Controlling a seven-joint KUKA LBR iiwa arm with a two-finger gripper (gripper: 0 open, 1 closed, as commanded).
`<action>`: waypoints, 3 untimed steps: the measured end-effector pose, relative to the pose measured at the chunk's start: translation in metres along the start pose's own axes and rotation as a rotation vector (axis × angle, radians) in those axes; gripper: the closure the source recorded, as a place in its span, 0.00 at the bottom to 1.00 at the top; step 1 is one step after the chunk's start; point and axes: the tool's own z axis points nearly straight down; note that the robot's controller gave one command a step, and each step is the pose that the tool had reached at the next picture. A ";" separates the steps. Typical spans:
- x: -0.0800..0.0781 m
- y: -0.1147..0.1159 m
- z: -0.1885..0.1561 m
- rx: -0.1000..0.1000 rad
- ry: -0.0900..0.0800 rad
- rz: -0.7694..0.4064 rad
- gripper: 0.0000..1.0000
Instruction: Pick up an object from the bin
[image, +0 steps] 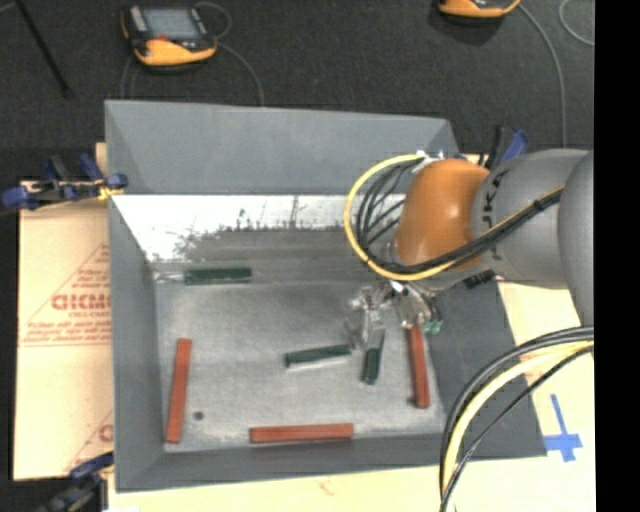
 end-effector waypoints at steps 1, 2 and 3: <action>0.000 0.000 0.000 0.001 0.001 -0.001 0.00; 0.000 0.000 0.000 0.001 0.001 -0.001 0.00; 0.049 0.039 0.001 -0.002 0.003 -0.210 1.00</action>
Offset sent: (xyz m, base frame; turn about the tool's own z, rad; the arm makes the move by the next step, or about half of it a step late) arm 0.0000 0.0000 0.0000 0.0000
